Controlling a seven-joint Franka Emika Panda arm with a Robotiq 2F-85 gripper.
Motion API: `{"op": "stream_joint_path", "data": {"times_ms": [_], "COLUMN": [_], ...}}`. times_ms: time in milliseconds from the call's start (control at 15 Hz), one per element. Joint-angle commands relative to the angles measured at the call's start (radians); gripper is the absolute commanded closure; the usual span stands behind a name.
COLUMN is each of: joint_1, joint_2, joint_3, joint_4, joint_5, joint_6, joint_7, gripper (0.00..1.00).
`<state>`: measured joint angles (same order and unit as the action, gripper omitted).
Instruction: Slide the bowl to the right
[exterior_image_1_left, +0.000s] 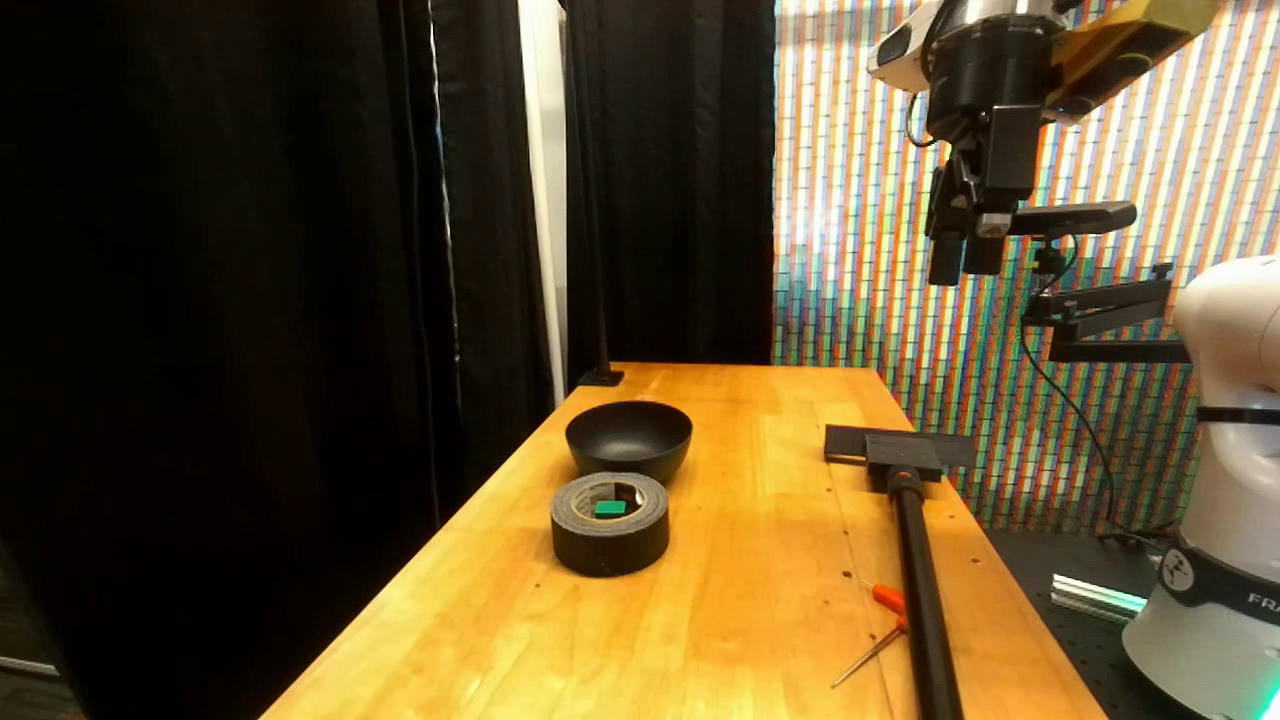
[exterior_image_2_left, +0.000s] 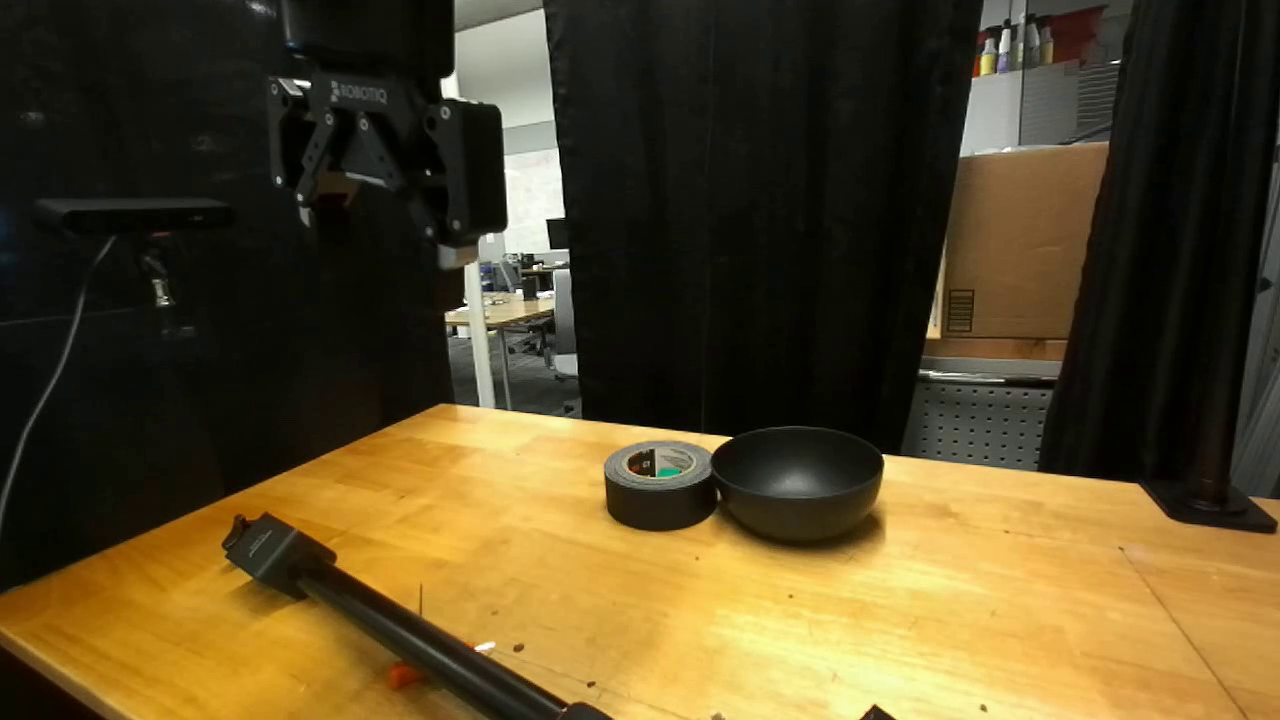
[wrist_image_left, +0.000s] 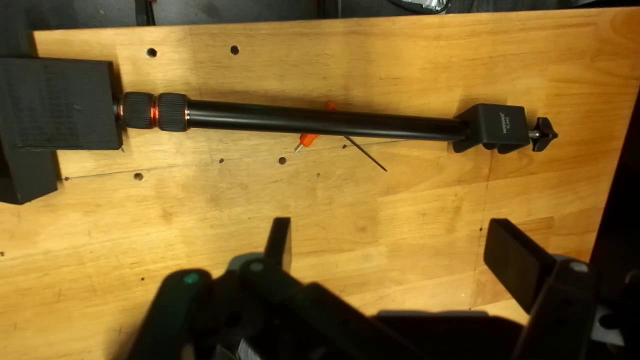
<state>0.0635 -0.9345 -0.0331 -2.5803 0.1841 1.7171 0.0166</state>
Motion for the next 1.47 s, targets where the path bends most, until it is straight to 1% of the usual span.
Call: {"op": "stream_joint_path", "data": {"times_ms": [0,200,400,600,800,1067,1267,1400], "joint_1": [-0.016,-0.027,-0.030,-0.028,-0.029,-0.037,-0.044,-0.058], "joint_2": [0.002,0.068,0.143,0.236,0.355,0.510,0.625,0.725], "joint_3": [0.011,0.004,-0.016,-0.046,-0.082,-0.143,-0.192,-0.219], "joint_4": [0.003,0.043,0.098,0.192,0.325,0.529,0.686,0.795], "joint_5": [0.009,-0.037,-0.061,-0.065,-0.052,-0.022,0.026,0.067], "joint_6": [-0.005,0.006,0.016,0.025,0.041,0.014,-0.015,-0.019], "joint_7": [-0.010,-0.042,-0.080,-0.130,-0.173,-0.231,-0.295,-0.308], "gripper": [0.00,0.00,0.00,0.00,0.00,0.00,0.00,0.00]}}
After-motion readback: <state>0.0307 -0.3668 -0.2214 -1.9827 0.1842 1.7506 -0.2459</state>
